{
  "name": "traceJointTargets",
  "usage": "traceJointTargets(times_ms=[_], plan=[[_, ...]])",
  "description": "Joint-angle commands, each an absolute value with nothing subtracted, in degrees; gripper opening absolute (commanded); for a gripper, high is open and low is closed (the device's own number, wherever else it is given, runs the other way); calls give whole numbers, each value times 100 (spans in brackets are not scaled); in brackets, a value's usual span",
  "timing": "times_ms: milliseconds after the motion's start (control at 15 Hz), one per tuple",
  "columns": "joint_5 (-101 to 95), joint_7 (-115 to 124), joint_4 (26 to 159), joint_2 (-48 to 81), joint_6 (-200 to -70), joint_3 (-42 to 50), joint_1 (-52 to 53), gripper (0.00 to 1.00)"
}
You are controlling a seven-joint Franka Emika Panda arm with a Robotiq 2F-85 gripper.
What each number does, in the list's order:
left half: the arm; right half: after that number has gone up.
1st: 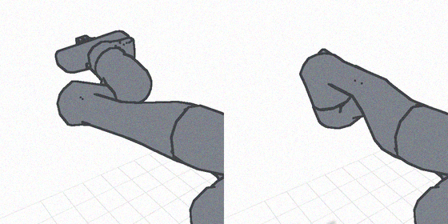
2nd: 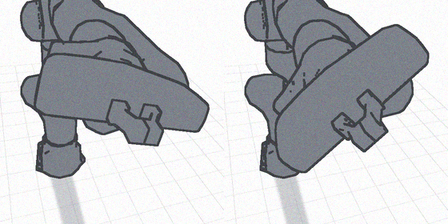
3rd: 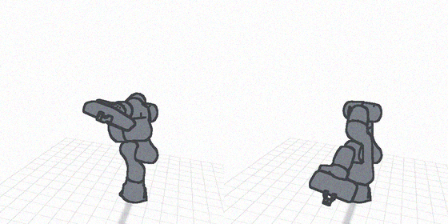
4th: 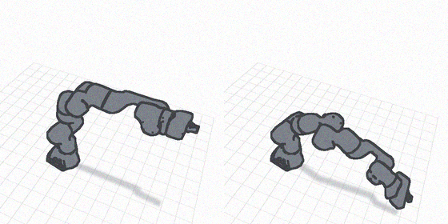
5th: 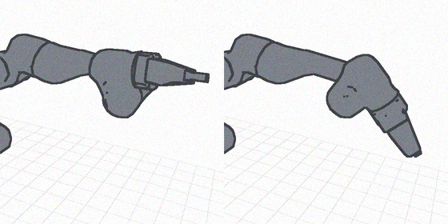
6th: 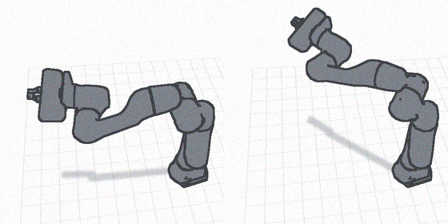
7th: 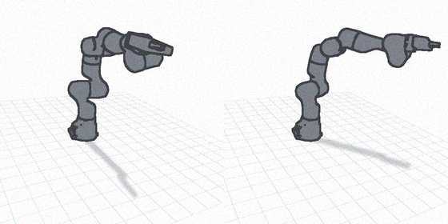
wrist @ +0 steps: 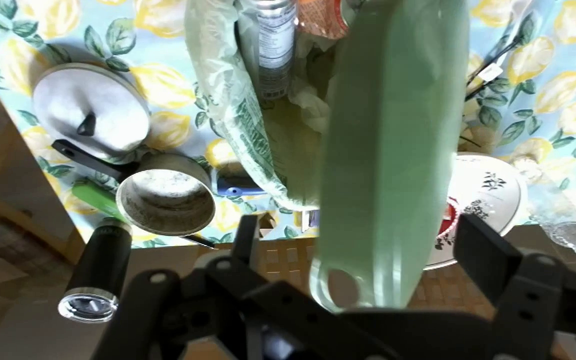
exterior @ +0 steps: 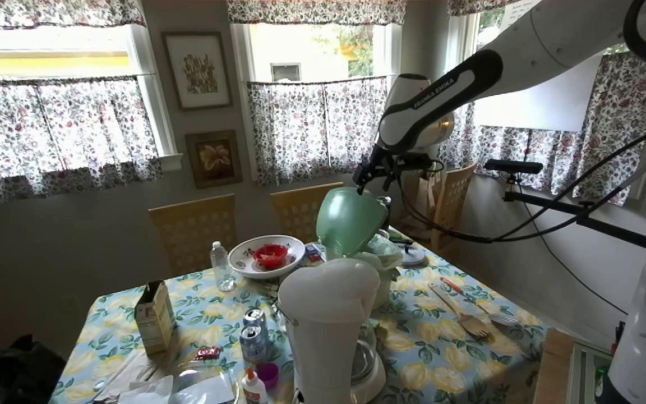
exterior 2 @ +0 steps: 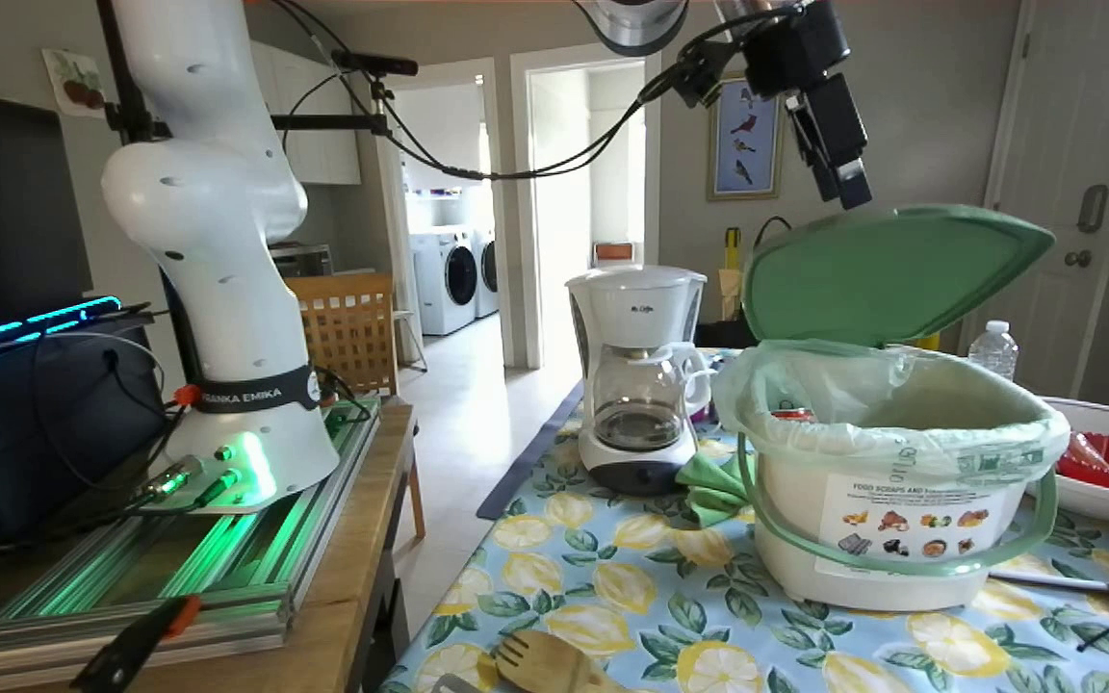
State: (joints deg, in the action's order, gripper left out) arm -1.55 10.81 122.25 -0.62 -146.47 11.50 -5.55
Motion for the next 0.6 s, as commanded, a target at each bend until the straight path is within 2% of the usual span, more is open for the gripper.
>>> traceJointTargets(times_ms=[0,533], plan=[[-1074,1679,12331,-129,-14620,1102,-790,100],[-1400,1760,12444,-234,-14394,1096,-945,100]])
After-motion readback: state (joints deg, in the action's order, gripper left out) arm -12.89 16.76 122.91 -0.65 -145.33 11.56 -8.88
